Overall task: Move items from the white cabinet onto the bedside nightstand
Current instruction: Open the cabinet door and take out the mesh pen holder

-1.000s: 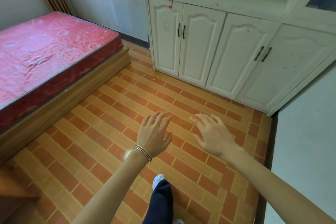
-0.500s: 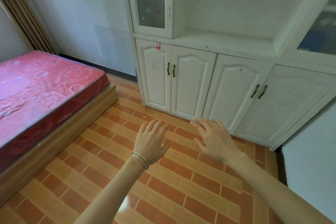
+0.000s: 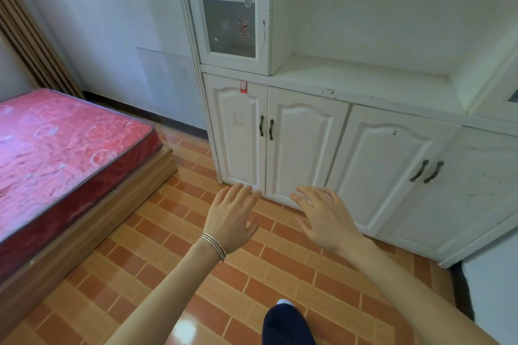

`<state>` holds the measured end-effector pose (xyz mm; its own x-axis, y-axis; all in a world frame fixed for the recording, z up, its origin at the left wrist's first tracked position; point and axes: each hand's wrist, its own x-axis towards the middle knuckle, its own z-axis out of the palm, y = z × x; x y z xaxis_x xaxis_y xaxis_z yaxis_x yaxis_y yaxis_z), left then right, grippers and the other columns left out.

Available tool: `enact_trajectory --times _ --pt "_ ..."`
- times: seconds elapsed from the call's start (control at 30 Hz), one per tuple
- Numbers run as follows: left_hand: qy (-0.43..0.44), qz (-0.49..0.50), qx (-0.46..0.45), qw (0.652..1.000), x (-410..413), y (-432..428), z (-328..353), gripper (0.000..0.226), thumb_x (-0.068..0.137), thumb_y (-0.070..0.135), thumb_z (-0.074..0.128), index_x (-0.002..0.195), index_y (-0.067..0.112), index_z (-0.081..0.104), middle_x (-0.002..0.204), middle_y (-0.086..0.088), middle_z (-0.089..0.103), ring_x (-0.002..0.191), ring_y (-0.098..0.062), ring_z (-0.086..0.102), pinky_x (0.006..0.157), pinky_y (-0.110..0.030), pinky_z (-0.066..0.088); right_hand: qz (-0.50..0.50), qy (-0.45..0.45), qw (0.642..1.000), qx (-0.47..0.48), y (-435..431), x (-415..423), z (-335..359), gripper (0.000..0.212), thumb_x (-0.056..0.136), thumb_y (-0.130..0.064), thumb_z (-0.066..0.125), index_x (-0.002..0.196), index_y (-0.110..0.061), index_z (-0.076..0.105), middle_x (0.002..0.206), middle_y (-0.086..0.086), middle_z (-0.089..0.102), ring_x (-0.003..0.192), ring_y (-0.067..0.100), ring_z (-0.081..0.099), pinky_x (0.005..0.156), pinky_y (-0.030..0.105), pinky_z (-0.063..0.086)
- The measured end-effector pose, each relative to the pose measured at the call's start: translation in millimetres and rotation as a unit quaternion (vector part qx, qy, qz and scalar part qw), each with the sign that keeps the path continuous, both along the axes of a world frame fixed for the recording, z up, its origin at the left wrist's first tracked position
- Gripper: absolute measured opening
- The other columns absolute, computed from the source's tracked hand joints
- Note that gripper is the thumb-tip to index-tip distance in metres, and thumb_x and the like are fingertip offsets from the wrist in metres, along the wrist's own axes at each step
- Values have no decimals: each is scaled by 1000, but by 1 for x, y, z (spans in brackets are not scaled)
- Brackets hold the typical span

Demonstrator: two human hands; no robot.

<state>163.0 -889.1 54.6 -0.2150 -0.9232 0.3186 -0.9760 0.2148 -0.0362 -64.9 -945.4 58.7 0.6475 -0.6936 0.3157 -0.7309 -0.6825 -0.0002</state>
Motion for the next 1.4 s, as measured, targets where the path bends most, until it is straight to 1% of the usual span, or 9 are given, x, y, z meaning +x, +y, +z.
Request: enact_trajectory --times 0.27,0.43,0.53,0.6,0.83,0.97,1.03,1.17,1.4 --pt "-13 23 -46 999 12 -175 35 51 78 40 67 122 17 60 123 -8 62 116 -28 56 97 -45 42 13 17 999 -41 -179 15 41 47 78 -32 61 122 -14 58 122 7 60 112 25 56 93 46 44" --pt "-4 40 -56 998 13 -257 41 49 85 43 42 123 17 59 124 -6 61 118 -27 54 99 -44 41 30 19 998 -51 -266 29 47 51 78 -31 67 125 -13 55 122 7 60 112 25 56 94 46 43" --pt "-4 41 -38 998 20 -291 34 51 85 44 38 123 17 59 125 -6 60 119 -27 53 100 -44 40 43 13 998 -53 -300 37 41 47 82 -34 55 124 -13 56 120 6 61 110 23 57 92 45 44" --pt "-13 39 -27 999 29 -315 30 52 85 44 38 124 17 59 127 -7 59 121 -28 52 101 -44 39 46 14 998 -51 -320 41 39 47 82 -36 48 122 -14 58 118 5 62 108 22 58 91 44 45" --pt "-32 -8 -51 998 51 -421 31 50 83 40 41 121 14 61 127 -8 59 123 -29 50 102 -47 38 15 3 998 -64 -409 53 39 48 80 -35 54 122 -13 57 122 7 60 111 23 57 93 44 43" --pt "-53 -56 -91 993 72 -494 48 48 75 34 67 118 12 64 125 -9 60 122 -29 51 101 -48 38 -8 -8 997 -81 -462 70 51 48 82 -35 48 122 -12 58 121 7 60 110 24 57 93 45 45" --pt "-66 -69 -104 990 86 -535 61 46 78 34 60 118 12 63 126 -9 59 124 -30 49 103 -47 36 -22 -2 995 -93 -492 79 60 48 82 -35 44 121 -11 59 121 8 60 110 24 57 92 45 45" --pt "-90 -100 -87 987 109 -602 80 52 82 37 38 120 11 61 129 -9 57 129 -29 43 107 -46 30 -38 -19 994 -104 -543 99 69 51 75 -27 71 121 -9 58 122 9 59 110 26 57 93 47 44" --pt "-141 -163 -120 969 140 -689 86 52 84 34 39 123 6 60 134 -12 53 135 -26 32 113 -45 19 -87 -21 990 -111 -607 118 69 51 73 -27 72 119 -10 60 120 9 60 108 25 58 91 46 46"
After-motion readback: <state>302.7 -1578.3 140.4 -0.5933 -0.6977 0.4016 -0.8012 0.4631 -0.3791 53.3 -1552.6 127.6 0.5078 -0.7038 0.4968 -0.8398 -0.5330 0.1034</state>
